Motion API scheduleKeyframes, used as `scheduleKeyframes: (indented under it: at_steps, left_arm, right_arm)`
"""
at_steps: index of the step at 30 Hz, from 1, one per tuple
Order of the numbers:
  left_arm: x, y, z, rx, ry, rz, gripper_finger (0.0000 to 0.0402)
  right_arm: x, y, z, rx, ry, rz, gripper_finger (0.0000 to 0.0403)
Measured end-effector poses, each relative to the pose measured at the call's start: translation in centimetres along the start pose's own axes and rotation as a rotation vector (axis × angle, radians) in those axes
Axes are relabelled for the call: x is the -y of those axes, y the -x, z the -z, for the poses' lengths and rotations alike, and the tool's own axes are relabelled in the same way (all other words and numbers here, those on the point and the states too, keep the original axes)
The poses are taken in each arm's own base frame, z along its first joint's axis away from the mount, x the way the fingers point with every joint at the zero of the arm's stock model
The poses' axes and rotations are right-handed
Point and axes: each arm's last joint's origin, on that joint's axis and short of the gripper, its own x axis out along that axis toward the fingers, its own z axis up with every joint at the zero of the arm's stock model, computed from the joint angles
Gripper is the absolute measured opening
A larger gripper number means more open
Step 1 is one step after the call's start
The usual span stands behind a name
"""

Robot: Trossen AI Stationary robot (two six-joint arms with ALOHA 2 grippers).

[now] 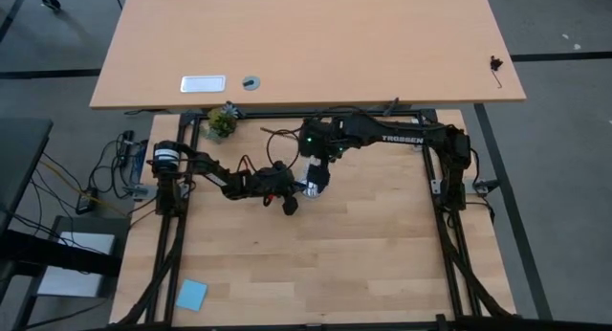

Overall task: Screw lightbulb
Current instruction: Remove the lightbulb from the lamp

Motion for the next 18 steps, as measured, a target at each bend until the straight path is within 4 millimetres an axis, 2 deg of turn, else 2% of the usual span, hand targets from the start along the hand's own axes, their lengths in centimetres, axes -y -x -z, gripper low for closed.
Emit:
scheduleKeyframes:
  at_steps: [5, 18]
  left_arm:
    - [0.0, 0.0, 0.0, 0.000, 0.000, 0.001, 0.0003]
    - [0.0, 0.0, 0.0, -0.002, 0.000, 0.005, 0.0003]
  right_arm:
    - [-0.3, 0.0, 0.0, -0.004, -0.202, -0.021, 0.0339]
    - [-0.3, -2.5, 0.2, -0.017, -0.263, 0.027, 0.0341]
